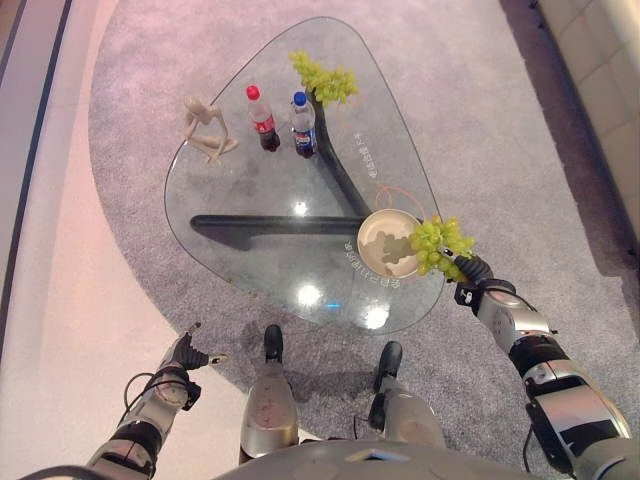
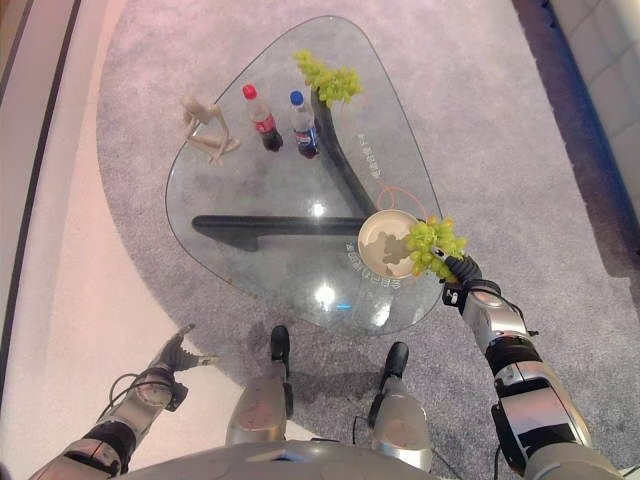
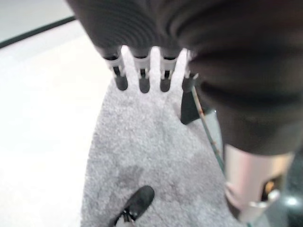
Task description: Pick up fruits into the plate
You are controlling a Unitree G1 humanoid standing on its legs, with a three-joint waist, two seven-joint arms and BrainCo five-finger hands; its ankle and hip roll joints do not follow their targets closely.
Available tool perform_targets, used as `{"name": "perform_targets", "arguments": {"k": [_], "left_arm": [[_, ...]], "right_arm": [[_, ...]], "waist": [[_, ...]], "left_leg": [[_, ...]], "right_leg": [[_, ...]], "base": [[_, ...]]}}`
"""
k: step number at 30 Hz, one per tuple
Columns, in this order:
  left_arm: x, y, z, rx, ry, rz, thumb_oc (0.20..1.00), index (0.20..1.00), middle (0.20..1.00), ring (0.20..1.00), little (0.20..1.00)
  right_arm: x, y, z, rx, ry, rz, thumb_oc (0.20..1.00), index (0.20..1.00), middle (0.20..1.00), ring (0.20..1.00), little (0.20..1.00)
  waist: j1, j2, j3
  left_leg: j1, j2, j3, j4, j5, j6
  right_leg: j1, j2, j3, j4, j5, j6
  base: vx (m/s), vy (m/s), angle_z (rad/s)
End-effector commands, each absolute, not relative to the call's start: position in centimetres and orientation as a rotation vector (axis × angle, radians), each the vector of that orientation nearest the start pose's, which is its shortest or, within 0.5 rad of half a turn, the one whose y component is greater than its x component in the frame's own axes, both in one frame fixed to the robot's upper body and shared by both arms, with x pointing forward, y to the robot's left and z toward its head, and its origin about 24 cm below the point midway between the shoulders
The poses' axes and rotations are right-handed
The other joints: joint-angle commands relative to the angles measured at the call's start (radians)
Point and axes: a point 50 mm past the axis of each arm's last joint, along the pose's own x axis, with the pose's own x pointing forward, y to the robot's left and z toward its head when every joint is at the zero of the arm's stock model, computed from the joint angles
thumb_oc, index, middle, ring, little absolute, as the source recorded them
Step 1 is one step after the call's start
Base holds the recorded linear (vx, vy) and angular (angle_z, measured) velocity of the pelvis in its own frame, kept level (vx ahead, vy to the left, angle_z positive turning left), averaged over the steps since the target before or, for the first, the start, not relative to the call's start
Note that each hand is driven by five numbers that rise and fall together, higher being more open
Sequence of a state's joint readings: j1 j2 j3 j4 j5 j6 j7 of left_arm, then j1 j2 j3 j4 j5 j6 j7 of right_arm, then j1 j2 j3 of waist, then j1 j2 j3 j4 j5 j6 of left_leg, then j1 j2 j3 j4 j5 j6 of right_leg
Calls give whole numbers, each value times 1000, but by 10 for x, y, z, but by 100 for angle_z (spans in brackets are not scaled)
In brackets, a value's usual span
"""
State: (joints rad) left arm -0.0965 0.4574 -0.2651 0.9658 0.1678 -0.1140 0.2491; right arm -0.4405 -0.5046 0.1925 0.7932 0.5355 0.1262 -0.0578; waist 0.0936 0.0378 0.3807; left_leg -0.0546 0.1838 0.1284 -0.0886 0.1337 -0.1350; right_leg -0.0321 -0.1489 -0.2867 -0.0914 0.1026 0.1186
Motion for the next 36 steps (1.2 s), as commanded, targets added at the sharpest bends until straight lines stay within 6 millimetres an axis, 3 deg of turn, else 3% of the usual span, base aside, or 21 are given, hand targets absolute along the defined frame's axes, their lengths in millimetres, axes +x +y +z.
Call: {"name": "perform_targets", "arguments": {"k": [1,6,9,15,23,26,27,32,33,34,35,36], "left_arm": [[198,290,-87,825,673,150,1000,1000,1000,1000,1000],[207,287,-82,823,636,167,1000,1000,1000,1000,1000],[214,285,-78,824,615,161,1000,1000,1000,1000,1000],[229,280,-68,836,560,139,1000,1000,1000,1000,1000],[228,273,-70,814,569,102,1000,1000,1000,1000,1000],[224,270,-73,813,564,85,1000,1000,1000,1000,1000],[222,269,-73,810,558,85,1000,1000,1000,1000,1000],[220,266,-73,810,545,78,1000,1000,1000,1000,1000],[221,265,-72,809,541,76,1000,1000,1000,1000,1000],[221,265,-72,809,540,75,1000,1000,1000,1000,1000],[221,262,-72,805,528,73,1000,1000,1000,1000,1000],[221,261,-71,800,525,70,1000,1000,1000,1000,1000]], "right_arm": [[337,-260,58,-242,209,-157,200,200,200,200,200],[342,-255,70,-434,168,-148,200,200,200,200,200],[344,-265,70,-529,207,-171,200,200,200,200,200],[350,-303,76,-686,407,-243,200,200,200,200,200],[342,-348,92,-887,567,-422,200,200,200,200,200],[347,-353,112,-1009,505,-462,200,200,200,200,200],[352,-355,129,-1113,442,-501,200,200,200,200,200],[360,-352,160,-1240,334,-589,200,200,200,200,200],[361,-352,165,-1239,315,-621,473,473,473,473,473],[361,-352,165,-1239,313,-625,473,473,473,473,473],[361,-354,171,-1235,303,-670,1000,1000,1000,1000,1000],[360,-356,174,-1220,304,-693,1000,1000,1000,1000,1000]], "waist": [[6,-24,18],[9,-30,44],[17,-28,68],[51,-3,131],[88,49,139],[97,70,139],[103,78,139],[114,88,139],[116,89,139],[116,90,139],[117,95,139],[118,98,139]], "left_leg": [[-78,-79,-21,48,-61,45],[-102,-83,-31,70,-67,46],[-121,-88,-41,91,-73,48],[-199,-115,-70,154,-77,56],[-340,-161,-91,247,-94,80],[-377,-175,-95,253,-89,88],[-403,-183,-95,261,-87,93],[-470,-194,-92,293,-86,103],[-479,-194,-90,295,-87,104],[-480,-194,-90,295,-87,105],[-492,-194,-87,298,-88,106],[-498,-193,-85,299,-88,107]], "right_leg": [[-49,-20,-7,141,-102,-15],[-72,-18,-3,166,-111,-16],[-88,-19,-3,184,-116,-19],[-155,-23,-6,240,-120,-25],[-293,-44,-23,336,-132,-27],[-339,-54,-31,359,-130,-24],[-373,-61,-34,376,-129,-21],[-451,-75,-39,425,-130,-19],[-462,-76,-40,428,-129,-19],[-463,-77,-39,428,-129,-19],[-481,-78,-40,436,-128,-20],[-489,-81,-41,439,-128,-19]], "base": [[-15,-7,7],[9,-13,11],[15,-9,10],[-8,-23,13],[10,-2,10],[-11,28,14],[-17,35,11],[-16,27,7],[-14,7,8],[-17,22,6],[-18,30,4],[-26,34,4]]}}
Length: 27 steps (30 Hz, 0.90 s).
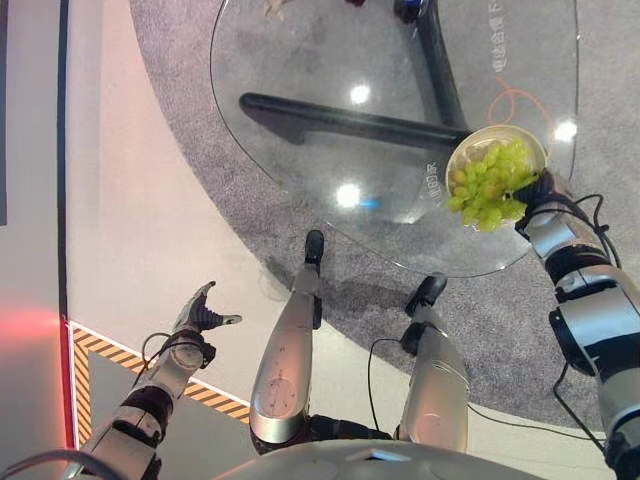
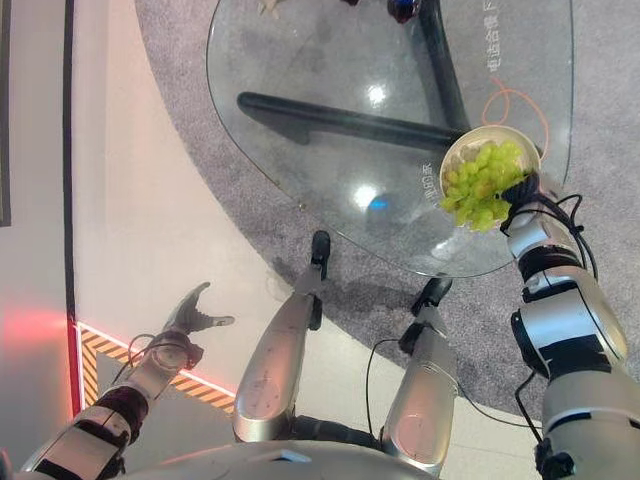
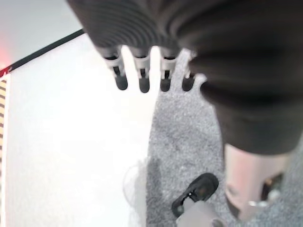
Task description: Pick up fruits into the plate
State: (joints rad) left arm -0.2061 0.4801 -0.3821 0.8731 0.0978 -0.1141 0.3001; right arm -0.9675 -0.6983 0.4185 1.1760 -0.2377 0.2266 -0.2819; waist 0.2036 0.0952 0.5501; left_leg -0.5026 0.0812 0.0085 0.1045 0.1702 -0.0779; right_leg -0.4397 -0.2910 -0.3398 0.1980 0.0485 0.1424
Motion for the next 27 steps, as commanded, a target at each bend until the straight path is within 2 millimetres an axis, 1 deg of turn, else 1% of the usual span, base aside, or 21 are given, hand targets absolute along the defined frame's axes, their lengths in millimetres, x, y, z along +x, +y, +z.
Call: {"name": "perform_targets", "arguments": {"k": [1,5,7,10,12,13,14,16,18,19,20,21,22,23,24,25,26,27], "left_arm": [[221,260,-71,799,521,70,1000,1000,1000,1000,1000],[219,259,-72,792,527,69,1000,1000,1000,1000,1000],[218,261,-73,790,536,68,1000,1000,1000,1000,1000],[217,264,-73,777,551,80,1000,1000,1000,1000,1000],[216,265,-74,771,562,87,1000,1000,1000,1000,1000],[216,266,-74,769,567,87,1000,1000,1000,1000,1000],[216,266,-75,759,576,89,1000,1000,1000,1000,1000],[215,267,-76,750,576,101,1000,1000,1000,1000,1000],[214,269,-79,722,606,119,1000,1000,1000,1000,1000],[212,270,-81,716,617,121,1000,1000,1000,1000,1000],[208,269,-86,691,649,116,1000,1000,1000,1000,1000],[208,269,-86,691,649,116,1000,1000,1000,1000,1000],[200,266,-95,657,712,111,1000,1000,1000,1000,1000],[193,264,-101,642,753,104,1000,1000,1000,1000,1000],[182,264,-110,642,812,98,1000,1000,1000,1000,1000],[181,264,-111,645,821,95,1000,1000,1000,1000,1000],[172,263,-118,659,875,85,1000,1000,1000,1000,1000],[164,263,-123,670,922,76,1000,1000,1000,1000,1000]], "right_arm": [[360,-357,176,-1209,311,-709,1000,1000,1000,1000,1000],[357,-362,182,-1220,299,-763,1000,1000,1000,1000,1000],[356,-363,181,-1242,312,-766,1000,1000,1000,1000,1000],[352,-364,167,-1223,331,-746,1000,1000,1000,1000,1000],[348,-363,148,-1188,331,-720,1000,1000,1000,1000,1000],[347,-362,141,-1177,333,-711,1000,1000,1000,1000,1000],[342,-359,123,-1156,332,-683,1000,1000,1000,1000,1000],[337,-355,105,-1124,335,-655,1000,1000,1000,1000,1000],[317,-342,56,-1042,350,-580,1000,1000,1000,1000,1000],[311,-337,44,-1018,361,-563,1000,1000,1000,1000,1000],[298,-327,19,-964,380,-530,1000,1000,1000,1000,1000],[298,-327,19,-964,380,-530,1000,1000,1000,1000,1000],[278,-319,-8,-875,421,-500,1000,1000,1000,1000,1000],[260,-312,-28,-821,462,-469,1000,1000,1000,1000,1000],[239,-300,-52,-760,518,-421,1000,1000,1000,1000,1000],[237,-299,-54,-749,530,-410,1000,1000,1000,1000,1000],[219,-286,-75,-668,609,-344,1000,1000,1000,1000,1000],[205,-277,-90,-594,683,-263,1000,1000,1000,1000,1000]], "waist": [[9,43,-30],[10,47,-30],[8,44,-30],[-2,28,-30],[-13,16,-30],[-17,13,-30],[-27,5,-30],[-38,-4,-30],[-69,-23,-30],[-77,-29,-30],[-94,-41,-56],[-94,-41,-56],[-112,-56,-88],[-124,-66,-113],[-142,-78,-147],[-144,-80,-152],[-164,-93,-185],[-179,-101,-213]], "left_leg": [[-53,-90,37,105,-124,51],[-46,-89,42,98,-125,50],[-36,-87,44,97,-128,50],[8,-78,54,82,-131,46],[54,-69,63,61,-133,44],[67,-67,64,56,-134,43],[101,-59,70,43,-137,40],[135,-52,74,34,-139,38],[226,-32,88,1,-143,32],[249,-27,90,-5,-143,29],[277,-15,94,-24,-139,25],[277,-15,94,-24,-139,25],[312,-4,104,-46,-137,19],[339,4,112,-67,-135,14],[378,15,125,-92,-132,8],[382,16,126,-95,-131,8],[410,27,140,-113,-127,1],[434,34,153,-127,-125,-3]], "right_leg": [[-86,61,13,150,-74,-43],[-83,61,9,147,-73,-43],[-76,60,9,147,-73,-42],[-40,65,9,130,-70,-38],[0,69,12,105,-64,-33],[12,72,14,99,-64,-32],[45,75,14,81,-62,-31],[76,82,24,64,-59,-28],[163,88,34,26,-57,-26],[185,88,37,17,-56,-25],[215,90,41,-14,-45,-23],[215,90,41,-14,-45,-23],[252,89,44,-52,-33,-18],[279,88,46,-79,-24,-12],[313,88,49,-107,-15,-5],[316,88,50,-111,-13,-4],[341,87,53,-136,-4,3],[363,88,57,-155,2,6]], "base": [[0,0,0],[-29,12,2],[0,0,0],[-13,0,0],[-36,8,1],[-32,15,1],[0,0,0],[-10,13,-3],[-8,44,-9],[43,41,-13],[43,20,-9],[67,24,-23],[63,20,-24],[151,33,-35],[124,21,-26],[139,18,-30],[94,16,-32],[109,19,-38]]}}
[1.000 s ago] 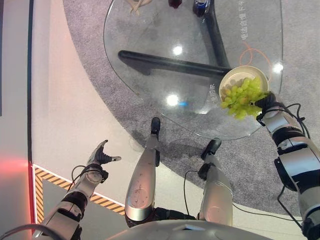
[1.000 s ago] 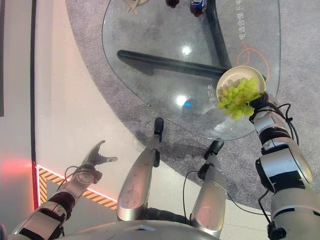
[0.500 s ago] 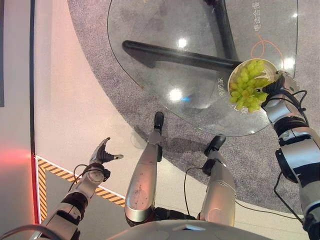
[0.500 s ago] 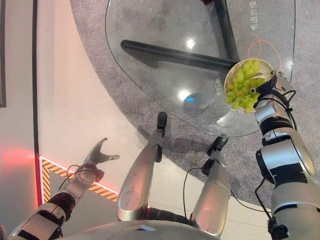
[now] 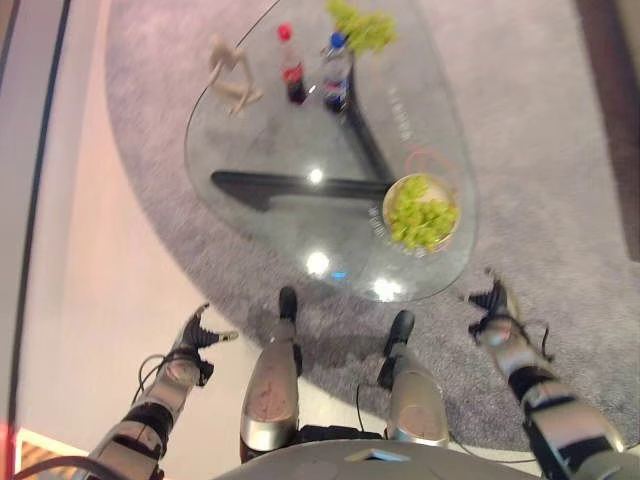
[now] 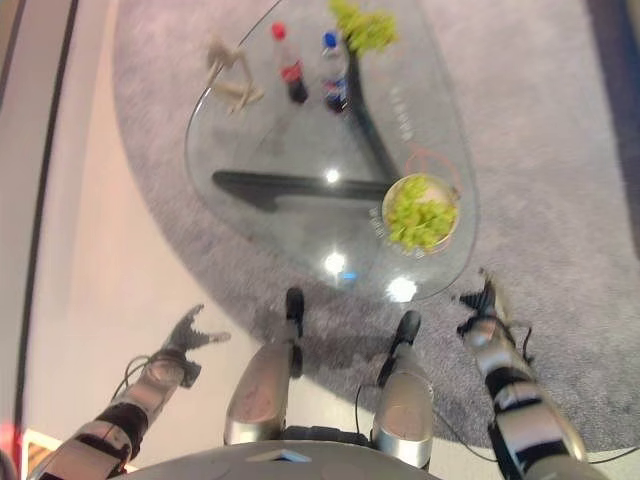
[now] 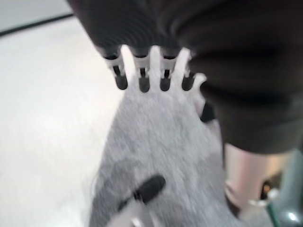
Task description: Pick up fruits into the plate
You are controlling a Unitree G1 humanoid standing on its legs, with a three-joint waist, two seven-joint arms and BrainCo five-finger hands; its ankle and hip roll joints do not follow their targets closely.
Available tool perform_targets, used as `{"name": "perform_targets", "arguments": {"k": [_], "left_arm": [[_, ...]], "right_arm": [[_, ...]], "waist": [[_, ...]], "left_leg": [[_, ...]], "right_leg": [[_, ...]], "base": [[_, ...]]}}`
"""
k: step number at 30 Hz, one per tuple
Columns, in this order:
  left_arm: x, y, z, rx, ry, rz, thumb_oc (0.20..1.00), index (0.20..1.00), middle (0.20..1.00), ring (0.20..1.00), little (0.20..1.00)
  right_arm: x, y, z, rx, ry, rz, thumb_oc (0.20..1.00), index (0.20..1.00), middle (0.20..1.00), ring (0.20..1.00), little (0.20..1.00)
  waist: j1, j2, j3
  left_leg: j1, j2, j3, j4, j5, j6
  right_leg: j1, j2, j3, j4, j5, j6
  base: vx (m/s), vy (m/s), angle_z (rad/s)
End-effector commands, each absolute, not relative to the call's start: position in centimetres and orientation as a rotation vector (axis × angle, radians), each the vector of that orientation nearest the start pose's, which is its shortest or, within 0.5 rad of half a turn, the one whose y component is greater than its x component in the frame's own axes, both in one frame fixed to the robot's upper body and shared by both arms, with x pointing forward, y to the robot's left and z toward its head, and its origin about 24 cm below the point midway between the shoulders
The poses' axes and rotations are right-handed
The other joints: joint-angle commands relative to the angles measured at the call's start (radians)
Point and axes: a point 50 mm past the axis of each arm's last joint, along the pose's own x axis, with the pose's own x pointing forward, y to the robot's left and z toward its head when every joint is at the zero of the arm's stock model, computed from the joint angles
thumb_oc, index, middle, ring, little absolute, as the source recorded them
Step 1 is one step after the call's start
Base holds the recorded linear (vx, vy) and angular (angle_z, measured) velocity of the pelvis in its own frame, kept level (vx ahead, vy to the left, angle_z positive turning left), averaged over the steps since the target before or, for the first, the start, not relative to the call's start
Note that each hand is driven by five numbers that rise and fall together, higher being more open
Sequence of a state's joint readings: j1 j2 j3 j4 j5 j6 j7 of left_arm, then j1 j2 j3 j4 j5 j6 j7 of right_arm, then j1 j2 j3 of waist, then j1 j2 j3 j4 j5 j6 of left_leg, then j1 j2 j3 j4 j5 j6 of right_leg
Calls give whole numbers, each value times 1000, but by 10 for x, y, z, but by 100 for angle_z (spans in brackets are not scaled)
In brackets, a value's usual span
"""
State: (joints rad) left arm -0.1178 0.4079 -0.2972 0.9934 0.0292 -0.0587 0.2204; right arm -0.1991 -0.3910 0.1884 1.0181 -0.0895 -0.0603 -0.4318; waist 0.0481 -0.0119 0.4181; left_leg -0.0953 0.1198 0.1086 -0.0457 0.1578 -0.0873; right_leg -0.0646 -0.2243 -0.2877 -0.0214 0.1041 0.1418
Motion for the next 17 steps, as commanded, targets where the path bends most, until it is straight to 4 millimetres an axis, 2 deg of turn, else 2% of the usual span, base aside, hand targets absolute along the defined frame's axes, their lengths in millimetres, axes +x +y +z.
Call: {"name": "perform_targets", "arguments": {"k": [1,3,6,10,12,13,17], "left_arm": [[159,263,-127,673,960,70,1000,1000,1000,1000,1000],[152,262,-132,675,1005,58,1000,1000,1000,1000,1000],[144,261,-138,688,1071,26,1000,1000,1000,1000,1000],[132,258,-144,682,1141,2,1000,1000,1000,1000,1000],[130,258,-145,679,1153,2,1000,1000,1000,1000,1000],[125,256,-147,667,1184,-12,1000,1000,1000,1000,1000],[117,254,-151,675,1223,-41,1000,1000,1000,1000,1000]], "right_arm": [[195,-269,-101,-573,736,-192,1000,1000,1000,1000,1000],[174,-257,-118,-610,817,-80,1000,1000,1000,1000,1000],[144,-256,-135,-566,975,-46,1000,1000,1000,1000,1000],[113,-260,-148,-469,1171,-78,1000,1000,1000,1000,1000],[108,-261,-150,-446,1199,-78,1000,1000,1000,1000,1000],[90,-262,-156,-390,1319,-75,1000,1000,1000,1000,1000],[75,-261,-159,-353,1430,-65,1000,1000,1000,1000,1000]], "waist": [[-34,2,-101],[-49,-6,-139],[-64,-14,-184],[-81,-11,-229],[-83,-10,-234],[-89,-6,-250],[-87,-1,-270]], "left_leg": [[41,0,61,18,-112,3],[68,9,73,14,-116,-1],[98,21,91,25,-128,-2],[136,31,113,38,-143,1],[144,33,117,39,-146,1],[168,38,121,37,-152,1],[202,42,119,26,-157,0]], "right_leg": [[1,21,9,53,-52,9],[25,22,13,39,-51,11],[56,21,25,36,-58,9],[89,25,43,37,-70,7],[95,26,47,37,-72,6],[116,27,52,33,-77,8],[148,28,52,23,-82,10]], "base": [[74,12,-36],[57,-6,-24],[82,-11,-22],[97,4,-24],[58,8,-17],[82,15,-18],[61,10,-8]]}}
